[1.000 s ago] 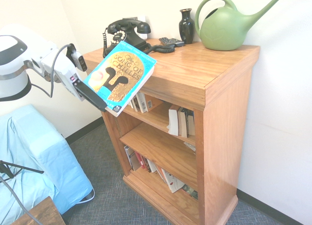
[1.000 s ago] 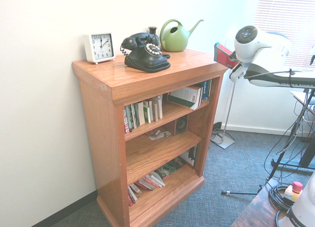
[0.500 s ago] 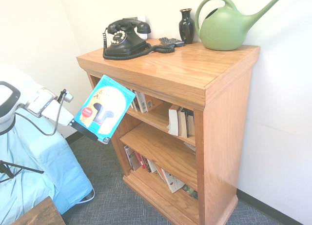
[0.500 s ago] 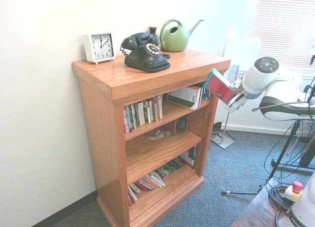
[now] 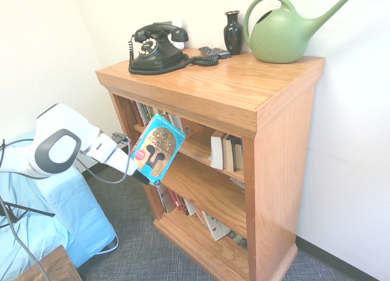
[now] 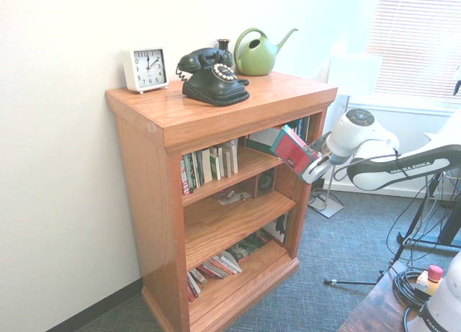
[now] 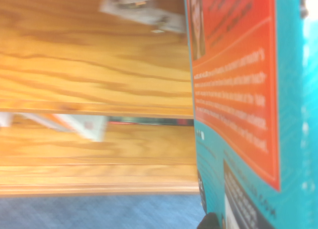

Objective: Organize the shelf

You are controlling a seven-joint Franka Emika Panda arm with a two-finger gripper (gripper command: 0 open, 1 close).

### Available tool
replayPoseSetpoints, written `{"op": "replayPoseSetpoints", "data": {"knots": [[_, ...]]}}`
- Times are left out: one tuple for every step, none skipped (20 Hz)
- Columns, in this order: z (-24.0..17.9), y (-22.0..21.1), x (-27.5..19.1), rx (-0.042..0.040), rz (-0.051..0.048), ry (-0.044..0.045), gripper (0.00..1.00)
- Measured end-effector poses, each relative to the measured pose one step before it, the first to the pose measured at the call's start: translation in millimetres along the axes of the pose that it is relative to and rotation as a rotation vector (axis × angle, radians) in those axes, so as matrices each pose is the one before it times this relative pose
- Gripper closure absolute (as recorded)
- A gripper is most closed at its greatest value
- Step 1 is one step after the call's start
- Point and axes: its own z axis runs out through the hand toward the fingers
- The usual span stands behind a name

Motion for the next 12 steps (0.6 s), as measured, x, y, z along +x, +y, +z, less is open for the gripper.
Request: {"op": "replayPoseSetpoints", "data": {"knots": [[6.32,-6.8,0.2,0.01256,-0.0076,-0.0156,1.0],[5.24,-5.81,1.78,0.01082,-0.00366,-0.01377,1.0],[4.61,-4.16,3.26,0.00798,-0.0021,-0.01772,1.0],[3.96,-3.57,4.65,0.00936,0.00163,-0.01982,1.0],[3.96,-3.06,4.45,0.01378,0.00417,-0.02531,1.0],[3.93,-2.67,3.08,0.01756,0.00023,-0.02981,1.0],[3.88,-2.93,2.61,0.01422,-0.00177,-0.02333,1.0],[4.13,-2.73,1.25,0.00991,0.00169,-0.01978,1.0],[3.28,-2.93,1.12,0.01014,0.00241,-0.0181,1.0],[3.12,-1.69,1.05,0.00683,0.00174,-0.0151,1.0],[2.19,-0.8,1.58,0.00538,0.00272,-0.00987,1.0],[1.09,-0.57,2.67,0.00493,0.00659,-0.00701,1.0]]}}
